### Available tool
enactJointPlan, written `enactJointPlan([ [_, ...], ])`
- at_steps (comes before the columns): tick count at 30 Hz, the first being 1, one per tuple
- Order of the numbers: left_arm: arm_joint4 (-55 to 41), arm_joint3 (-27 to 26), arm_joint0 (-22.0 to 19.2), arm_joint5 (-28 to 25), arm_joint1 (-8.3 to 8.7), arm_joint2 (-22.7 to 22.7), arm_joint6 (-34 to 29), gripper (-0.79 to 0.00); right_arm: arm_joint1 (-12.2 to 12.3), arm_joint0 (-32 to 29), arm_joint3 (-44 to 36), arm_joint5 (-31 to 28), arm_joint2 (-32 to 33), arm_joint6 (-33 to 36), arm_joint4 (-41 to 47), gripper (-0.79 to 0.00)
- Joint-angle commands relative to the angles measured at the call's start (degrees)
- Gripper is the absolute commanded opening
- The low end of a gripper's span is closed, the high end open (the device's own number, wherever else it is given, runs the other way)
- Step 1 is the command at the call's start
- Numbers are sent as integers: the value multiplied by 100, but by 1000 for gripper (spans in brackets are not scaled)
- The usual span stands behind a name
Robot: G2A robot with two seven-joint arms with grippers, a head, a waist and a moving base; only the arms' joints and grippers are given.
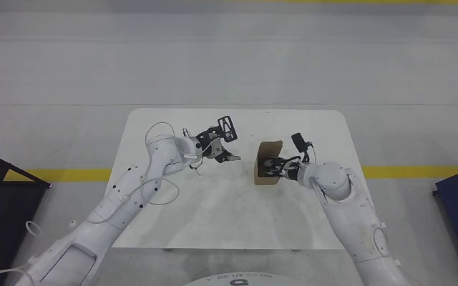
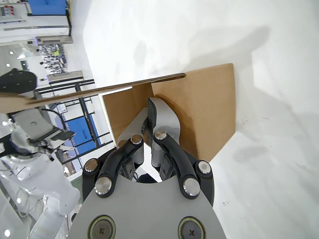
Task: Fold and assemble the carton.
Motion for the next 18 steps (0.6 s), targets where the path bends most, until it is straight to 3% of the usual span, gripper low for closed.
enactJointPlan([
  [1, 0, 0, 0, 0, 0, 0, 0, 0, 6, -276, -167, -445, 166, -199, 290, -785],
  [6, 0, 0, 0, 0, 0, 0, 0, 0, 23, -988, -474, -1433, 586, -570, 947, -785],
  [12, 0, 0, 0, 0, 0, 0, 0, 0, 87, -1349, -190, -1869, 1055, -403, 1322, -785],
  [15, 44, -19, 69, 38, 8, -21, -4, 0, 124, -1159, 97, -1564, 1104, -224, 1201, -514],
  [18, 50, 27, 80, -23, -1, 2, -66, 0, 137, -922, 319, -1369, 974, -156, 1017, -459],
])
